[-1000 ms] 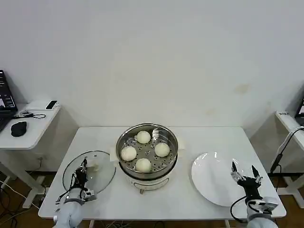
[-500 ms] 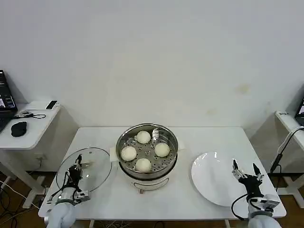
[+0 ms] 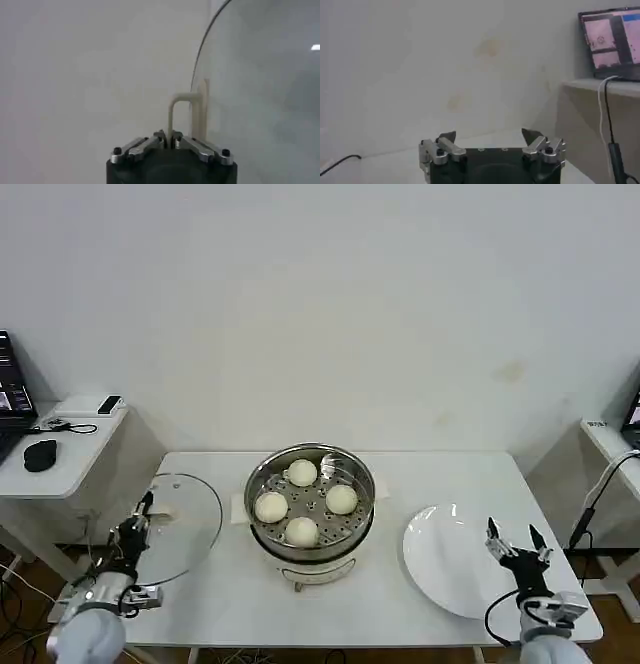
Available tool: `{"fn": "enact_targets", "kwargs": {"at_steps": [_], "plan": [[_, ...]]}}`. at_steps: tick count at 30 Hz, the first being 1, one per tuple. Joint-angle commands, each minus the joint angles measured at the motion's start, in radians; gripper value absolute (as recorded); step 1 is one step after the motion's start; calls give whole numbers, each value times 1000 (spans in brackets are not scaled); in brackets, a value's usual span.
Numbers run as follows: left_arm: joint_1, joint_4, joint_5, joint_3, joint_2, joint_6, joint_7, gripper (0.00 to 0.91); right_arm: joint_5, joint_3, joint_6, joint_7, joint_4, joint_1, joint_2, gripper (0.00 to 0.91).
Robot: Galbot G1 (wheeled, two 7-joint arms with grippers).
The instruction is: Take steamed baozi put them in steamer then cover it.
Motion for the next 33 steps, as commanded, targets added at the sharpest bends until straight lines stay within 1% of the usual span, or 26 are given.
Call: {"fn": "enact_targets", "kwargs": {"at_steps": [1, 3, 7, 10, 12, 13, 16, 17, 18, 19, 23, 26, 29, 33], "plan": [[33, -189, -1, -32, 31, 36, 96, 0, -1, 6, -1, 2, 22, -17, -1, 907], [32, -247, -5, -15, 17, 101, 124, 0, -1, 12, -3, 3, 31, -24, 0, 907], [15, -362, 18, 58, -20, 274, 212, 0, -4, 15, -8, 5, 42, -31, 0, 907], [-12, -404, 102, 124, -57, 338, 282, 0, -9, 11, -16, 5, 52, -32, 1, 907], [-18, -424, 105, 154, -72, 333, 321, 0, -7, 11, -23, 8, 60, -29, 0, 907], [-13, -437, 117, 173, -72, 316, 349, 0, -5, 13, -25, 9, 60, -27, -1, 907], [-8, -491, 111, 228, -80, 325, 393, 0, -3, 13, -28, 10, 57, -19, -8, 907], [-10, -501, 119, 252, -83, 339, 396, 0, -2, 12, -28, 9, 57, -18, -8, 907], [-20, -504, 151, 305, -85, 387, 399, 0, -2, 10, -29, 10, 55, -16, -9, 907], [-33, -500, 170, 335, -89, 422, 398, 0, -3, 9, -29, 10, 54, -13, -8, 907], [-79, -465, 193, 448, -92, 460, 391, 0, -3, 9, -28, 9, 56, -11, -5, 907], [-127, -426, 209, 514, -120, 494, 409, 0, -8, 18, -30, 7, 59, -11, -9, 907], [-162, -389, 218, 556, -153, 513, 411, 0, -18, 28, -32, 5, 57, -11, -12, 907], [-202, -319, 222, 589, -177, 514, 403, 0, -30, 33, -33, 1, 54, -11, -13, 907]]}}
